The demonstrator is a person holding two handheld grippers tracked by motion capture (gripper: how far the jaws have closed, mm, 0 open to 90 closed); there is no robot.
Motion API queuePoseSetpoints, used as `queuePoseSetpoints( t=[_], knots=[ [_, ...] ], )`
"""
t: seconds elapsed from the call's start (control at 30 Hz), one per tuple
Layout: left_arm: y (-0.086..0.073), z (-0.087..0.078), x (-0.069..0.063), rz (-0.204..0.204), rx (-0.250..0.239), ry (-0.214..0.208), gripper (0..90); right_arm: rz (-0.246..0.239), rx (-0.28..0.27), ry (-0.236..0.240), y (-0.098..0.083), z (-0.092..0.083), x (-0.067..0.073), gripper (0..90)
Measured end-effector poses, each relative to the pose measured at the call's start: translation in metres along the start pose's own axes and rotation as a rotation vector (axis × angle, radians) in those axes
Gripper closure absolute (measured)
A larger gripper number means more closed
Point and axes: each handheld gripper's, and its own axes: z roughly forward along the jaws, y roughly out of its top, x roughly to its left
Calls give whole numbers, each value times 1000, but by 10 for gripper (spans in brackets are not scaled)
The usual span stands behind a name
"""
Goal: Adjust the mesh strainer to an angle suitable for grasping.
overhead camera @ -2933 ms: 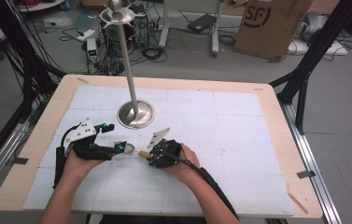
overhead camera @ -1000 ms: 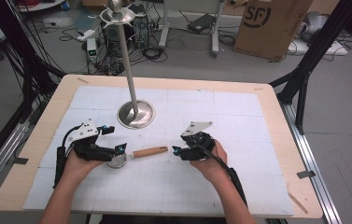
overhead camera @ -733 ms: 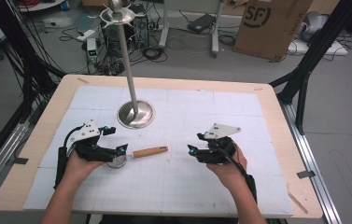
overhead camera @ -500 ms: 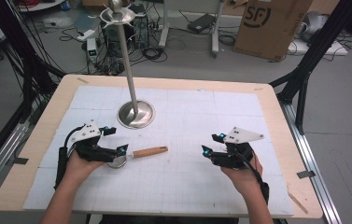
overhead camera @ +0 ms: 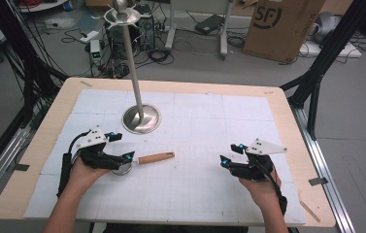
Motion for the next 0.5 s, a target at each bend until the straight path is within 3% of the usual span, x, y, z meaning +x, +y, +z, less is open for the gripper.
queuePoseSetpoints(
  t=[0.37, 0.5],
  knots=[
    [2, 8, -6, 12, 42, -24, 159, -4, -15, -13, -2, -4, -6, 364],
    [6, 14, -5, 10, 83, -19, 159, -2, -2, -18, -4, -2, -8, 363]
  ],
)
